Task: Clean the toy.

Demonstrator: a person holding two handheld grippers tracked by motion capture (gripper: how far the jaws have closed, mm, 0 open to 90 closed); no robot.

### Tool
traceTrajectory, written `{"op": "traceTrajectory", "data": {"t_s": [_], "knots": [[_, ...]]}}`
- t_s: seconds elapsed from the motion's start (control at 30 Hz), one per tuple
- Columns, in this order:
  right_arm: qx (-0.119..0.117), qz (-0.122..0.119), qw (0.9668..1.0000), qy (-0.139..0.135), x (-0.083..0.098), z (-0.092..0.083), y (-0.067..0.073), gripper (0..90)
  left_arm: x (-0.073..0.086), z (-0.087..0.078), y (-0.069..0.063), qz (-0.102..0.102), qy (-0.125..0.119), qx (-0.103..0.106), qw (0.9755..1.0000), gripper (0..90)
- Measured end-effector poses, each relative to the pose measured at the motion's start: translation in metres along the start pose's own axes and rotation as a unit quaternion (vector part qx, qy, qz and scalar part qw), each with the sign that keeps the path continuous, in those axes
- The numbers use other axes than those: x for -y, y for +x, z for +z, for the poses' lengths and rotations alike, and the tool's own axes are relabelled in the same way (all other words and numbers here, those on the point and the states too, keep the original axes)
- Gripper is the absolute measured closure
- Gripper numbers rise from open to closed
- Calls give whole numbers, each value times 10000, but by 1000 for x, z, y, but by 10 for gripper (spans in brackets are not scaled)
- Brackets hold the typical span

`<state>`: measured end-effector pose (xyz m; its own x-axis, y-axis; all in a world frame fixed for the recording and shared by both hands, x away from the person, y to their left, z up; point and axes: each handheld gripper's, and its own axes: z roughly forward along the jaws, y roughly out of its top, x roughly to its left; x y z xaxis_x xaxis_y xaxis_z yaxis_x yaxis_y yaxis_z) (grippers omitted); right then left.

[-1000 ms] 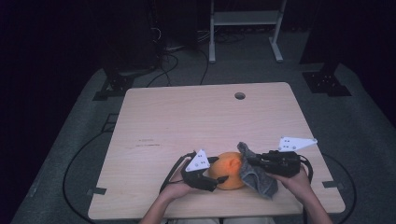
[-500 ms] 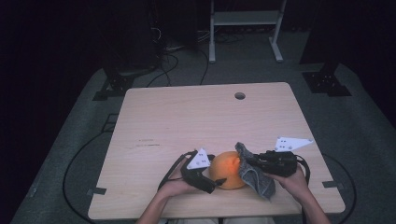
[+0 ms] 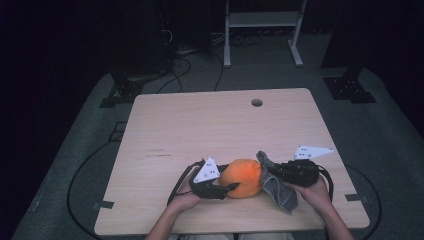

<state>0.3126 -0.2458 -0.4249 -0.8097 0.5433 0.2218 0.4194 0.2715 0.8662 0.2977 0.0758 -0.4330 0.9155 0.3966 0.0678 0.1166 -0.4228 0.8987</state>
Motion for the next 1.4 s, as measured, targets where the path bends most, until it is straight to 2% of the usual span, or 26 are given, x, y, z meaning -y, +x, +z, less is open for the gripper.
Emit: {"op": "traceTrajectory", "data": {"t_s": [0.1, 0.17, 0.27, 0.37, 0.43, 0.5, 0.57, 0.63, 0.73, 0.77, 0.83, 0.87, 0.9, 0.97, 1.03, 1.17, 1.2, 1.23, 1.3, 1.33, 1.4], "knots": [[-47, -107, 9997, -204, -8, -8, 6, 803, -3, -1, -1, 72, 70, -92, 9999, 377], [-151, -246, 9987, -415, -17, -14, 16, 803, -4, -1, -1, 88, 77, -110, 9999, 376], [-254, -568, 9965, -563, -31, -15, 35, 803, -6, 0, -5, 138, 85, -80, 9998, 377], [-254, -841, 9952, -432, -38, -6, 51, 803, -9, 1, -11, 240, 117, -60, 9996, 378], [-96, -950, 9950, -293, -38, 1, 52, 804, -10, 0, -10, 242, 145, -86, 9996, 378], [2, -839, 9963, -177, -33, 4, 45, 804, -8, -1, -8, 139, 94, -31, 9999, 378], [-77, -605, 9979, -204, -26, 3, 36, 804, -8, 0, -8, 128, 95, 37, 9999, 374], [-73, -543, 9984, -169, -22, 3, 31, 804, -9, 2, -8, 100, 88, 104, 9999, 349], [-39, -521, 9986, -116, -20, 2, 28, 804, -7, 0, -3, -111, -38, 139, 9998, 252], [-69, -505, 9986, -110, -19, 2, 28, 804, -6, 0, 0, -218, -39, 51, 9997, 212], [-149, -495, 9986, -121, -17, 1, 27, 804, -5, 3, 2, -344, 29, 76, 9994, 144], [-152, -511, 9985, -113, -16, 1, 27, 804, -3, 6, 2, -401, 62, 117, 9991, 143], [-140, -526, 9985, -105, -16, 1, 27, 804, -2, 7, 1, -374, 72, 128, 9992, 154], [-75, -528, 9986, -72, -15, 1, 25, 804, -1, 7, -1, -307, 24, 196, 9993, 233], [-89, -436, 9990, -96, -13, 0, 20, 804, -2, 5, -1, -290, 3, 293, 9992, 264], [14, -344, 9994, -59, -10, -1, 14, 804, -1, -1, 1, -267, -56, 715, 9971, 277], [23, -330, 9994, -52, -9, -2, 12, 804, 0, -2, 3, -299, -113, 709, 9970, 273], [-27, -256, 9997, -52, -8, -3, 10, 804, 0, -2, 4, -348, -93, 608, 9975, 258], [-16, -209, 9998, -71, -7, -4, 8, 804, 1, 3, 5, -419, 199, 387, 9982, 163], [-10, -218, 9997, -74, -7, -4, 7, 804, 2, 7, 4, -464, 265, 413, 9977, 137], [8, -229, 9997, -56, -7, -4, 8, 804, 3, 8, 3, -391, 252, 458, 9979, 184]]}}
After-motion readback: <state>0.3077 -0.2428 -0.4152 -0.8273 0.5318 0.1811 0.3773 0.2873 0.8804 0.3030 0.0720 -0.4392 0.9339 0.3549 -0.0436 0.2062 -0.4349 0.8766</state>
